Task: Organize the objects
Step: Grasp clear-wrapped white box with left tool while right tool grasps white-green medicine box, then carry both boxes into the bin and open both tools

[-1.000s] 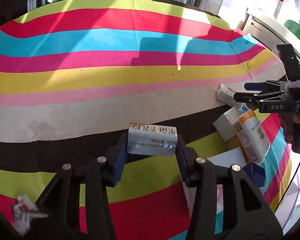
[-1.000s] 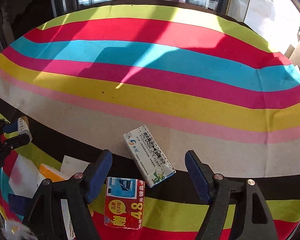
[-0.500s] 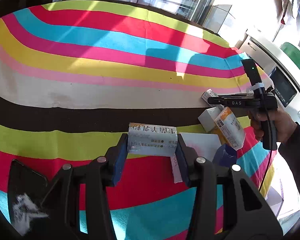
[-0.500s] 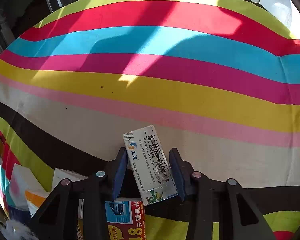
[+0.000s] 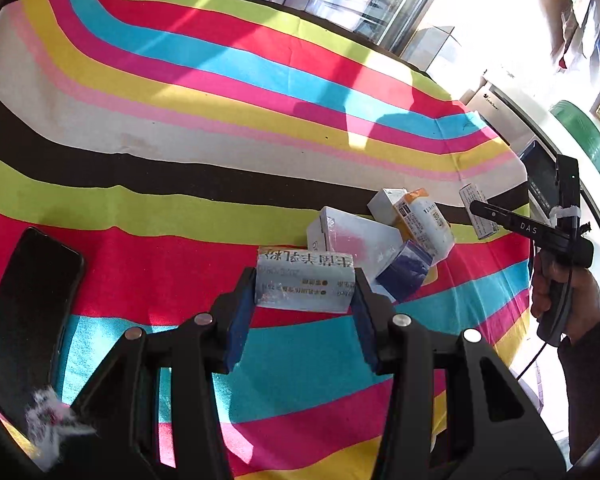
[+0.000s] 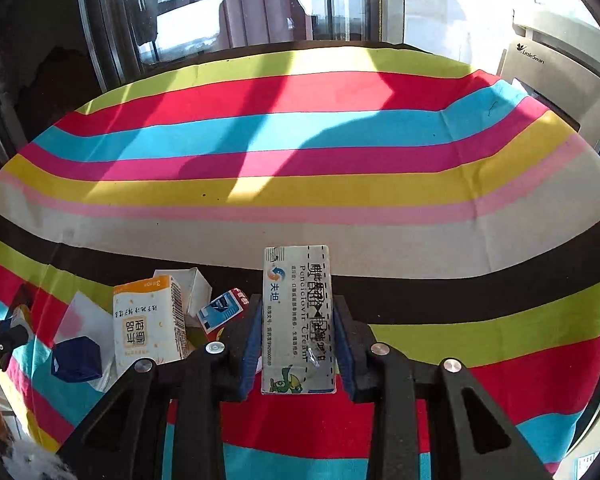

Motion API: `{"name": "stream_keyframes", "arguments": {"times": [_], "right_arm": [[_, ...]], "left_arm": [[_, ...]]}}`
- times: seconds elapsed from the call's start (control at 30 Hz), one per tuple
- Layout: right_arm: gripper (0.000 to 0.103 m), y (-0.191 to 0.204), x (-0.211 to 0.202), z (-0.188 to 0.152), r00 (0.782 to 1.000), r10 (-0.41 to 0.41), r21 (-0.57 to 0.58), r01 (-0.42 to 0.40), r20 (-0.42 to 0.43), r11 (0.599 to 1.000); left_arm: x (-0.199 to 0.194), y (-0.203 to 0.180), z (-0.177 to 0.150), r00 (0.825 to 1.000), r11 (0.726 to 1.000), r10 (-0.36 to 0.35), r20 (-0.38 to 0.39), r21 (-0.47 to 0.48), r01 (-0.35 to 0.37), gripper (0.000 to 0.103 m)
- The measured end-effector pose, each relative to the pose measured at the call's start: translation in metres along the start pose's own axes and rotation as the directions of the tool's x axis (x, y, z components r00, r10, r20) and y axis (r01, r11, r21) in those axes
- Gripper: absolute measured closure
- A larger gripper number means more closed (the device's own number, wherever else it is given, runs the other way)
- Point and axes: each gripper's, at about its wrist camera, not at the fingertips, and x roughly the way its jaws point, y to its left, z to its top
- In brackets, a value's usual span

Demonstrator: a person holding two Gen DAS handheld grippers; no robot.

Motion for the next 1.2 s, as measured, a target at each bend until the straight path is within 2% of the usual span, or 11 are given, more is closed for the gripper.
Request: {"name": "stream_keyframes", "arguments": {"times": [0.13,0.33,0.53,0.73,0.83,0.87,0.9,0.93,1.03,1.07,1.2], "right_arm": [[0.069,0.000,-0.033,-0.041,1.000,-0.023,0.029,0.023,-0.005,0.999],[0.069,-0.008,-0.074,-0.118,0.994,-0.063,0.074,0.070,-0.088,0.995],[0.069,-0.025,-0.106,-0.181,0.972,-0.148,0.136,0.174,-0.181,0.975],[0.069,-0.034,-0.113,-0.217,0.917,-0.294,0.115,0.334,-0.270,0.935],[0.068,-0.038,-0.112,-0.226,0.903,-0.312,0.128,0.361,-0.296,0.924],[0.068,-0.039,-0.112,-0.228,0.899,-0.318,0.132,0.370,-0.302,0.920],[0.068,-0.039,-0.110,-0.228,0.894,-0.329,0.130,0.382,-0.305,0.915],[0.067,-0.039,-0.109,-0.229,0.888,-0.340,0.127,0.393,-0.310,0.911],[0.055,-0.040,-0.109,-0.228,0.889,-0.336,0.138,0.392,-0.310,0.910],[0.047,-0.039,-0.109,-0.227,0.890,-0.338,0.138,0.393,-0.306,0.909],[0.041,-0.034,-0.108,-0.219,0.895,-0.342,0.134,0.391,-0.287,0.911]], "left_arm": [[-0.009,-0.030,-0.015,0.998,0.997,-0.061,0.003,0.042,0.061,0.053],[0.003,-0.090,-0.045,0.977,0.971,-0.194,-0.092,0.123,0.205,0.053],[0.017,-0.164,-0.088,0.924,0.906,-0.308,-0.228,0.228,0.358,0.053],[0.028,-0.225,-0.133,0.865,0.823,-0.341,-0.369,0.327,0.464,0.053],[0.036,-0.245,-0.148,0.837,0.786,-0.350,-0.420,0.354,0.506,0.052],[0.039,-0.249,-0.152,0.835,0.783,-0.345,-0.428,0.359,0.508,0.045],[0.041,-0.251,-0.156,0.836,0.785,-0.335,-0.435,0.362,0.502,0.029],[0.042,-0.252,-0.158,0.836,0.787,-0.330,-0.438,0.362,0.500,0.023],[0.040,-0.248,-0.157,0.841,0.794,-0.326,-0.432,0.357,0.491,0.021],[0.039,-0.245,-0.155,0.847,0.800,-0.319,-0.425,0.358,0.481,0.021],[0.031,-0.225,-0.136,0.882,0.842,-0.306,-0.358,0.332,0.426,0.021]]}}
